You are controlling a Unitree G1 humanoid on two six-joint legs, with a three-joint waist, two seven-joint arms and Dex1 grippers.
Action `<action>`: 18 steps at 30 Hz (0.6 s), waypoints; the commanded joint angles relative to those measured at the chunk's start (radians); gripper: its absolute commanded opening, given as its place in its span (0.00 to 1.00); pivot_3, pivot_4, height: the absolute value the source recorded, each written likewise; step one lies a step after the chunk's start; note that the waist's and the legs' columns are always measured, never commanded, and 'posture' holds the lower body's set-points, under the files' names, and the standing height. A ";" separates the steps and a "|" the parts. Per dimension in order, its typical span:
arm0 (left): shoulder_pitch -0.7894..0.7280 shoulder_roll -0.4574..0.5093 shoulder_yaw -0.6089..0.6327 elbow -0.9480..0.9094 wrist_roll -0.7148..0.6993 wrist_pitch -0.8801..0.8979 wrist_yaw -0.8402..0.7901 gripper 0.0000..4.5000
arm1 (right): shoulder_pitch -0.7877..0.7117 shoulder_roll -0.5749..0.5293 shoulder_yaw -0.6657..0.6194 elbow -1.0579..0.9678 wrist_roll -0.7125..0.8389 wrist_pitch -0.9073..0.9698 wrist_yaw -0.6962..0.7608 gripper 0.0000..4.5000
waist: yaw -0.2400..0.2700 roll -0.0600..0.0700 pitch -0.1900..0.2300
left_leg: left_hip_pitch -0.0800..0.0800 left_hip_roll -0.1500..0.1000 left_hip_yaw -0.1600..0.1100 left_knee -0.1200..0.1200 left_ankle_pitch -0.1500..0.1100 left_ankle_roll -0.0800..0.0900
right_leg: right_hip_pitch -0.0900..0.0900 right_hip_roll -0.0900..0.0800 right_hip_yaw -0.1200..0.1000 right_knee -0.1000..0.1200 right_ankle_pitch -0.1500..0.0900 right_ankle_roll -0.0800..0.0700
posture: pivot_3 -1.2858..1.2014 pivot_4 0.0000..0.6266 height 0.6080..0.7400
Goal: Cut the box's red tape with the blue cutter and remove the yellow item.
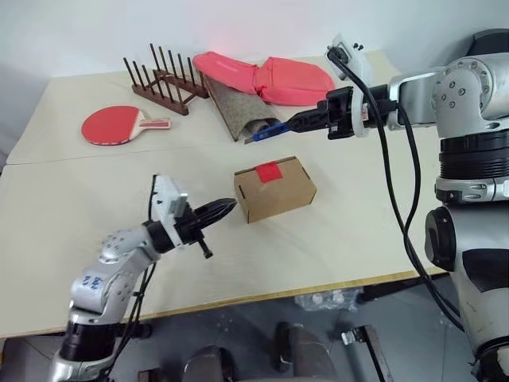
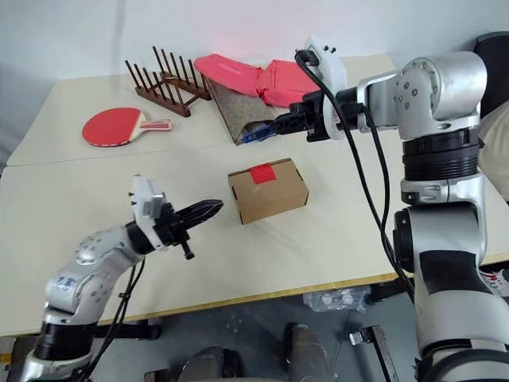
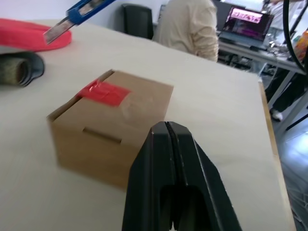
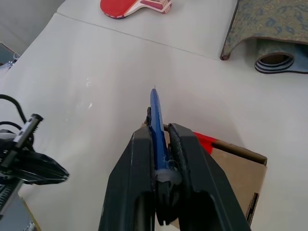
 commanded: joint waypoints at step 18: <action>-0.268 -0.004 -0.169 0.324 0.264 -0.053 -0.087 0.00 | 0.049 0.006 -0.146 -0.098 0.005 0.040 -0.085 0.04 | -0.005 0.000 0.000 | 0.000 0.001 0.000 0.000 0.000 0.000 | -0.001 0.001 0.000 0.001 0.000 0.000 | 0.52 0.24 1.00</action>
